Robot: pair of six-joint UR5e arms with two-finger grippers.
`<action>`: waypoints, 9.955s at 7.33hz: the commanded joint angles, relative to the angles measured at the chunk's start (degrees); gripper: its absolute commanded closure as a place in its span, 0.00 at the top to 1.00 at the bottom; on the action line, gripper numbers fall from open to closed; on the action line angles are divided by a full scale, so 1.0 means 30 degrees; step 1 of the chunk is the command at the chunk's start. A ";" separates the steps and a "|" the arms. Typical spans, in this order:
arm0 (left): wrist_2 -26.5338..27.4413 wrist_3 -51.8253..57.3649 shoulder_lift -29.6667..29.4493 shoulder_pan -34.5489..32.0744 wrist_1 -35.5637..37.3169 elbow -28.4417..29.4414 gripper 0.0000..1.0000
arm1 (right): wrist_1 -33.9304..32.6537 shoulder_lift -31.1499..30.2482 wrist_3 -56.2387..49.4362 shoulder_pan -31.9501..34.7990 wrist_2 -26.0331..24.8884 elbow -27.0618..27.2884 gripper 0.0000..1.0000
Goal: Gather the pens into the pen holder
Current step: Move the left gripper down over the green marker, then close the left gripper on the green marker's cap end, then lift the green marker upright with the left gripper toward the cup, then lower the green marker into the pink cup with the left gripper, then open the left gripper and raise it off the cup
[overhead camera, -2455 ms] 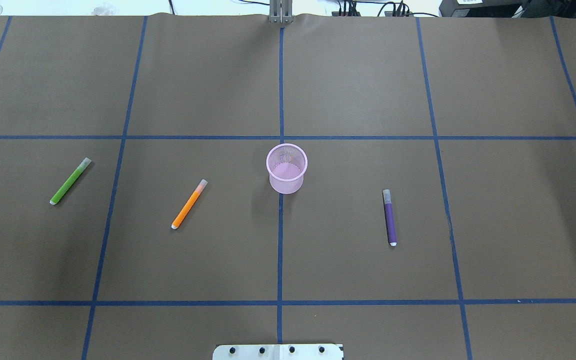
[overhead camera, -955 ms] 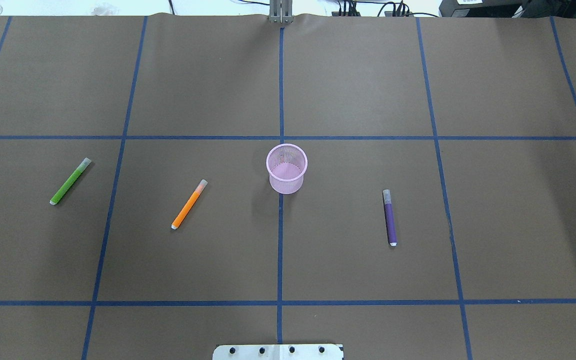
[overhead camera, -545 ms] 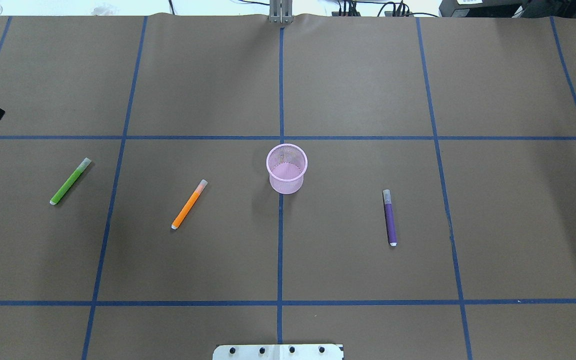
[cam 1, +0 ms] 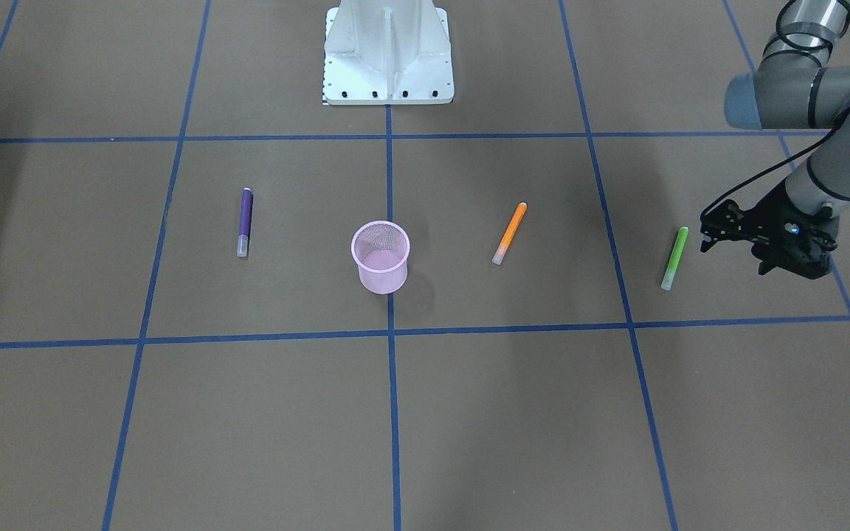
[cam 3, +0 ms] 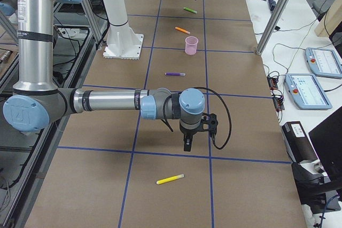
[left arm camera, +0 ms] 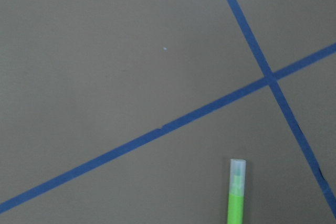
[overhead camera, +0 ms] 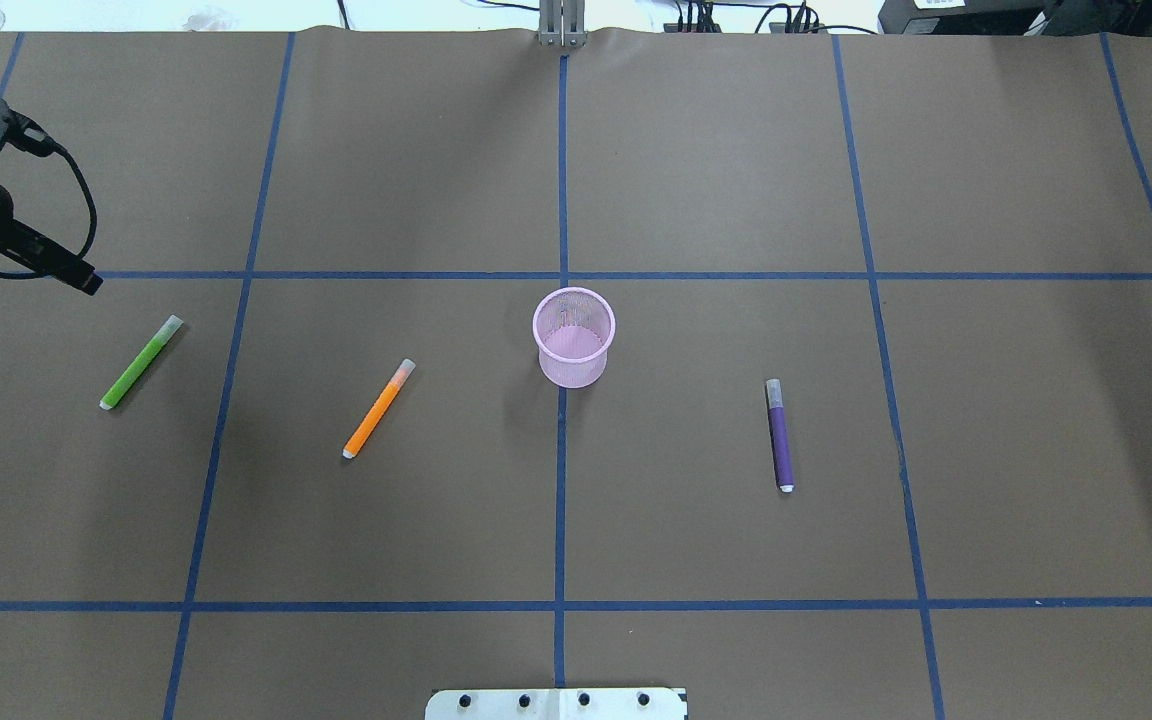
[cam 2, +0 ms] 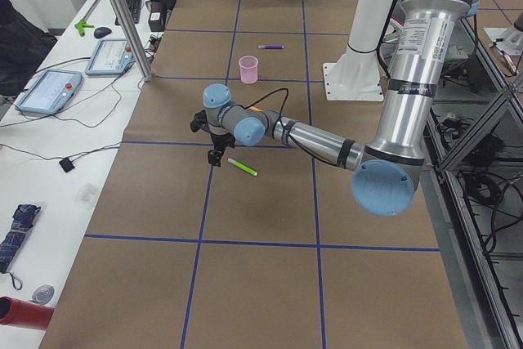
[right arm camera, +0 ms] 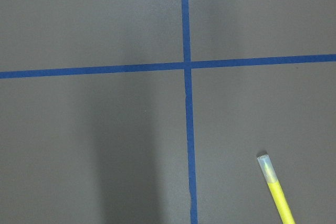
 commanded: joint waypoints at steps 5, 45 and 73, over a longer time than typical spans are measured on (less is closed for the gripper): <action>0.1721 -0.4117 -0.0022 0.2703 -0.4522 0.2452 0.99 | 0.0644 -0.0024 -0.0030 0.0000 0.0024 -0.0023 0.99; 1.5432 -1.5196 -0.7631 0.8973 -1.6149 0.1391 0.00 | 0.5595 0.0825 -0.5859 -0.0966 -0.0737 -0.6936 0.99; 0.9925 -1.4872 -0.9720 0.7656 -1.0271 0.1637 0.99 | 0.8232 0.0825 -0.5889 -0.2812 -0.2348 -0.9983 0.92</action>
